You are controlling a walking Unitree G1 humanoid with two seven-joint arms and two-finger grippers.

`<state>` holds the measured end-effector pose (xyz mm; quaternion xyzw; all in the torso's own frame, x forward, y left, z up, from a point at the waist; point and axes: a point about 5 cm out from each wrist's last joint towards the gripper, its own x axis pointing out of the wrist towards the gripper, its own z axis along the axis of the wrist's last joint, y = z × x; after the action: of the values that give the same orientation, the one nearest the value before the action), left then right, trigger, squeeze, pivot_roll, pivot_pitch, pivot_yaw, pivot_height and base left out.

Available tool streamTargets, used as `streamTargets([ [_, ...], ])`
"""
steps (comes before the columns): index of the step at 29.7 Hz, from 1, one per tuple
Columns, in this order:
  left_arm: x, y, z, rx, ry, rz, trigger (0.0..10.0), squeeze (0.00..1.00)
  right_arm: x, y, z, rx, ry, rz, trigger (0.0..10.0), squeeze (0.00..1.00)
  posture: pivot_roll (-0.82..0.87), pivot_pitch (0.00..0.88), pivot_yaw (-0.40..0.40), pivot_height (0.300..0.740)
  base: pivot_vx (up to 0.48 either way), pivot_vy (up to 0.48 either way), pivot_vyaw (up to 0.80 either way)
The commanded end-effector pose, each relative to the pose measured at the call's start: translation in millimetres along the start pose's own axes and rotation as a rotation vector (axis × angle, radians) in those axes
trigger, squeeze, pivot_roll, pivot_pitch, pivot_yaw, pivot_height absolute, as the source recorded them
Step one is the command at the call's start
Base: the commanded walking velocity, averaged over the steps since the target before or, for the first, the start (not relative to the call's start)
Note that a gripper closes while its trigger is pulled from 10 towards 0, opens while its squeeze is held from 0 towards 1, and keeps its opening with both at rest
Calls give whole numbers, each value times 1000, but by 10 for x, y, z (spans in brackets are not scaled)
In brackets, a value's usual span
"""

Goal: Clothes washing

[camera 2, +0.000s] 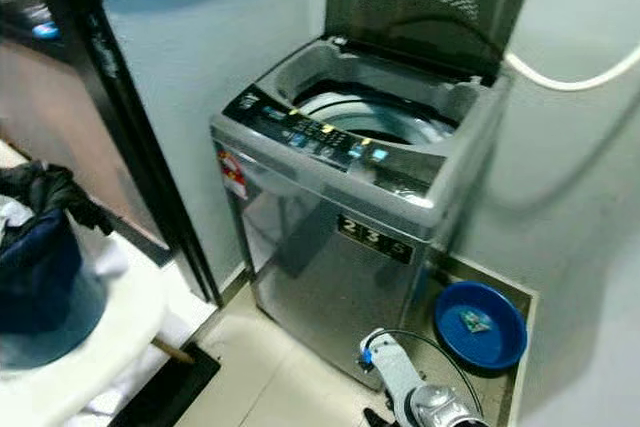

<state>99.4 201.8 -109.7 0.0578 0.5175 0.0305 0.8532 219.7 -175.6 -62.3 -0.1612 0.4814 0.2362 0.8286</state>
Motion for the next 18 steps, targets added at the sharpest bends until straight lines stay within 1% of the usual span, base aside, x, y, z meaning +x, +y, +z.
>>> streamTargets([
  [1, -20, -175, -102, 29, 44, -41, 10000, 0, 23, 69, -134, -33, 63, -31, 10000, 0, 175, 0, -82, 740, 0, 0, 763],
  [3, -20, -175, -102, 29, 44, -41, 10000, 0, 23, 69, -134, -33, 63, -31, 10000, 0, 175, 0, -82, 740, 0, 0, 763],
  [5, -20, -173, -111, 53, 53, -19, 10000, 0, 49, 177, -267, -129, 122, -36, 10000, 0, 196, 0, -86, 740, 0, 0, 763],
  [7, -20, -173, -111, 53, 53, -19, 10000, 0, 49, 177, -267, -129, 122, -36, 10000, 0, 196, 0, -86, 740, 0, 0, 763],
  [8, -18, -162, -105, 71, 53, -9, 10000, 0, 57, 205, -290, -166, 133, -42, 10000, 0, 199, 0, -84, 740, 0, 0, 763],
  [9, -18, -162, -105, 71, 53, -9, 10000, 0, 57, 205, -290, -166, 133, -42, 10000, 0, 199, 0, -84, 740, 0, 0, 763],
  [11, -13, -133, -87, 106, 48, 5, 10000, 0, 56, 199, -315, -194, 142, -69, 10000, 0, 208, 0, -85, 740, 0, 0, 763],
  [18, -10, -91, -77, 128, 45, 25, 10000, 0, 46, 173, -358, -210, 159, -100, 10000, 0, 213, 0, -85, 740, 0, 0, 761],
])
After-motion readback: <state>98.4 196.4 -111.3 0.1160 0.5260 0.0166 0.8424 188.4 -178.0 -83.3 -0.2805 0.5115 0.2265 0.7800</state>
